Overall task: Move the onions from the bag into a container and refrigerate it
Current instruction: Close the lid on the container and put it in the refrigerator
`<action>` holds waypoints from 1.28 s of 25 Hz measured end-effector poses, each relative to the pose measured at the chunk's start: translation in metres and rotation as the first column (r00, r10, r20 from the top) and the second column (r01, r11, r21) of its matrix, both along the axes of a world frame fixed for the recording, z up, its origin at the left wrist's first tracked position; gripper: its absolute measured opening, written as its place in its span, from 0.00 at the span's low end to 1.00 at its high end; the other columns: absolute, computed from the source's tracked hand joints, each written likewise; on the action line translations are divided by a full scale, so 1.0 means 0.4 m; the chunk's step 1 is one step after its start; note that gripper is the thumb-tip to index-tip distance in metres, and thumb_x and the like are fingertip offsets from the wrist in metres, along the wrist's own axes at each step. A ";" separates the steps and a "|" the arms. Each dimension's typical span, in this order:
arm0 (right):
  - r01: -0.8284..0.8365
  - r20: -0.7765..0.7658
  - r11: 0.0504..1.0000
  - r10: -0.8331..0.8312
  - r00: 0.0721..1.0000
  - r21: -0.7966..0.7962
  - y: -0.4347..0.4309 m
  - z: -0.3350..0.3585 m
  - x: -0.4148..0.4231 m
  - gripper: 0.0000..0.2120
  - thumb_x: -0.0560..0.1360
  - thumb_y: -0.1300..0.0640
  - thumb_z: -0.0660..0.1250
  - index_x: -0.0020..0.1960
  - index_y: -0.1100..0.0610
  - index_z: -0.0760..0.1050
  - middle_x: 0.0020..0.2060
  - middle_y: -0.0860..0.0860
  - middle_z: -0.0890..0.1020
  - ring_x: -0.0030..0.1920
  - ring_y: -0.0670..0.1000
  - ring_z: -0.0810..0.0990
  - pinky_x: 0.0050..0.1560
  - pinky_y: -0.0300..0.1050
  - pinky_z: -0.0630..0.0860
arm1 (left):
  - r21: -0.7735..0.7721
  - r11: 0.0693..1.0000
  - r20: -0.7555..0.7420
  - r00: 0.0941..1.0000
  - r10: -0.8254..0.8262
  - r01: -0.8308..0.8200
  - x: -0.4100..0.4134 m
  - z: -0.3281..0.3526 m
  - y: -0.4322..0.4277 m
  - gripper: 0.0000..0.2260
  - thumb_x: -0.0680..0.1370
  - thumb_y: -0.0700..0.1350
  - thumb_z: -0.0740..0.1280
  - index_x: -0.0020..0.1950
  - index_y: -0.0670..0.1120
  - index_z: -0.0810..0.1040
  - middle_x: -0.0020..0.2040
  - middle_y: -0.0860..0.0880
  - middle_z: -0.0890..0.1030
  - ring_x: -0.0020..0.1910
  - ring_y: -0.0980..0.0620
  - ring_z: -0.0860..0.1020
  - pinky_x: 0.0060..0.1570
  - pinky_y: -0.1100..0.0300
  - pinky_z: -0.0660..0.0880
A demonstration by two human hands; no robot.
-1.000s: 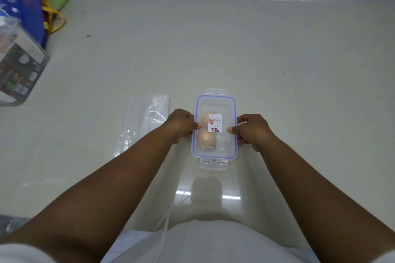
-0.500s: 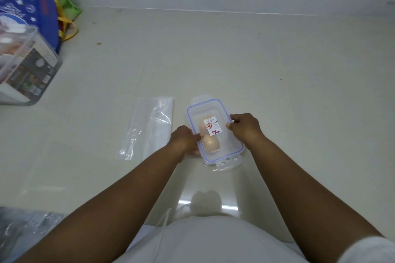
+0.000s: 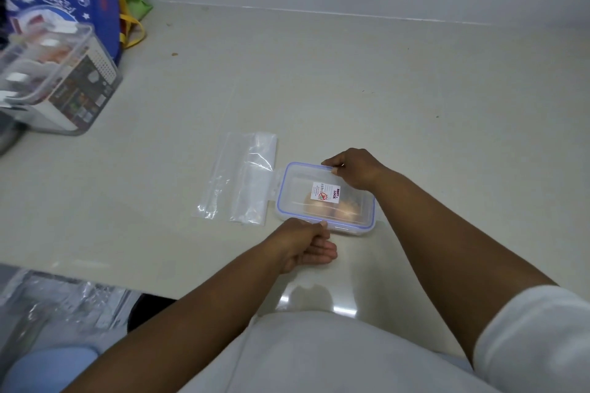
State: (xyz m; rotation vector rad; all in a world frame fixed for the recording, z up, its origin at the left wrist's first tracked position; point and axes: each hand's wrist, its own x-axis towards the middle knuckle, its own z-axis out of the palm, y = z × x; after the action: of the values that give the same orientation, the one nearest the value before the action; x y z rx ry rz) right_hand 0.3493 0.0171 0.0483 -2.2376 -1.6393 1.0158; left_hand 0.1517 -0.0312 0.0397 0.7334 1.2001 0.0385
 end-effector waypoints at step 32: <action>0.750 -0.330 0.647 -0.744 0.580 -0.140 -0.239 -0.044 0.036 0.19 0.65 0.60 0.79 0.47 0.72 0.77 0.42 0.65 0.83 0.42 0.61 0.85 0.46 0.54 0.84 | 0.444 0.834 -0.414 0.901 -0.133 0.327 -0.034 0.012 0.287 0.12 0.71 0.38 0.75 0.51 0.36 0.79 0.52 0.35 0.84 0.50 0.40 0.84 0.60 0.47 0.77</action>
State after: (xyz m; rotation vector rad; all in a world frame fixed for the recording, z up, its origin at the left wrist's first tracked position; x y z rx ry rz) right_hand 0.3637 -0.0786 0.0306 -2.1917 -0.4168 1.0395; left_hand 0.1382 0.0836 0.0444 1.4008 1.4686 0.0102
